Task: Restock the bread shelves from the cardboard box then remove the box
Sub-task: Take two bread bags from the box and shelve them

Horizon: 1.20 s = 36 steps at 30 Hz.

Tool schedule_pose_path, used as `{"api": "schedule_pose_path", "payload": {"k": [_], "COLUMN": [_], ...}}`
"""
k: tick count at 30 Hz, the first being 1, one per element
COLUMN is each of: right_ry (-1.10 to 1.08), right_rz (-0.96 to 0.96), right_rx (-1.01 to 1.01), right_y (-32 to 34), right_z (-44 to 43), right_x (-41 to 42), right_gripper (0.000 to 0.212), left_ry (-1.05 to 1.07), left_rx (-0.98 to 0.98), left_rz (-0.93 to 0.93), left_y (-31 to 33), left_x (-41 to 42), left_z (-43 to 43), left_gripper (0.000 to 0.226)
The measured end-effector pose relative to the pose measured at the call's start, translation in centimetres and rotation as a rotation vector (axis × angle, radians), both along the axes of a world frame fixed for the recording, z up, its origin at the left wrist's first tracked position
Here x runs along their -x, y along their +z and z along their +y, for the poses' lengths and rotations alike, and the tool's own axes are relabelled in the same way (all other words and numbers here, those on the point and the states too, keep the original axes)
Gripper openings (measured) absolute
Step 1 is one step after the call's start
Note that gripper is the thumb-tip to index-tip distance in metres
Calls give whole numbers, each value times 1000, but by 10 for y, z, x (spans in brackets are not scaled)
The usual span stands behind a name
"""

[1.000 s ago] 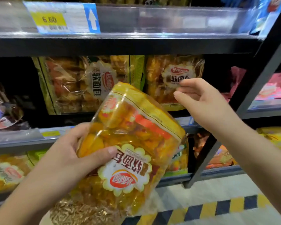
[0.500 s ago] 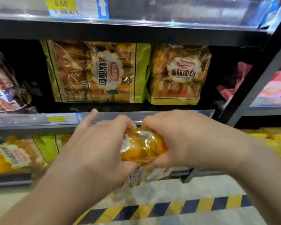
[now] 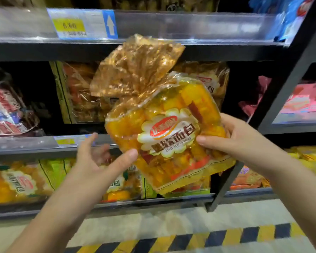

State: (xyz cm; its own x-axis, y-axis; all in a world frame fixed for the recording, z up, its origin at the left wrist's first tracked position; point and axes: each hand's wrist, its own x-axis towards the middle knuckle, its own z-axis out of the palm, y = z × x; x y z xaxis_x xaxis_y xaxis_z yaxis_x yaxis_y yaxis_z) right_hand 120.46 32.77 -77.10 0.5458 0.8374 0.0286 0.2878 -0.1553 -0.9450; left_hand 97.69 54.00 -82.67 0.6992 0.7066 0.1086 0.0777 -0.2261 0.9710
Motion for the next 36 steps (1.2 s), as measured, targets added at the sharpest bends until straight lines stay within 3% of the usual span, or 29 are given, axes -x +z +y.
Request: {"api": "schedule_pose_path", "payload": {"k": [1,3,6,9,17,24,31,36], "right_ry": [0,18,10,-75,-391,-512,-596,-642], "right_rz": [69,193,287,264,173,108,104,-106], "right_rx": [-35,-102,-161,-192,-394,-252,-245,-243], "right_y": [-5,-15,-26,-31,-32,-39,-29,-17], "right_z": [0,3,5,2,-14,-10,4,18], "right_x": [1,4,6,1,-21,-28,-41,-55], "right_gripper": [49,49,46,53,44,39,45,56], "left_ry": [-70,-175,-105,-61,-59,-70,-78,-28], "left_rx": [122,185,238,291,46,64,23,-8], "left_rz": [26,-15,-90,-112,-11,104,130,125], "left_y": [-1,4,1,6,27,31,51,56], "left_x": [-6,-15,-29,-46,-105,-124,-146,-169], "left_z": [-7,-33,-51,-60,-69,-62,-49,-36], "left_gripper": [110,86,71,61,53,38,43,47]}}
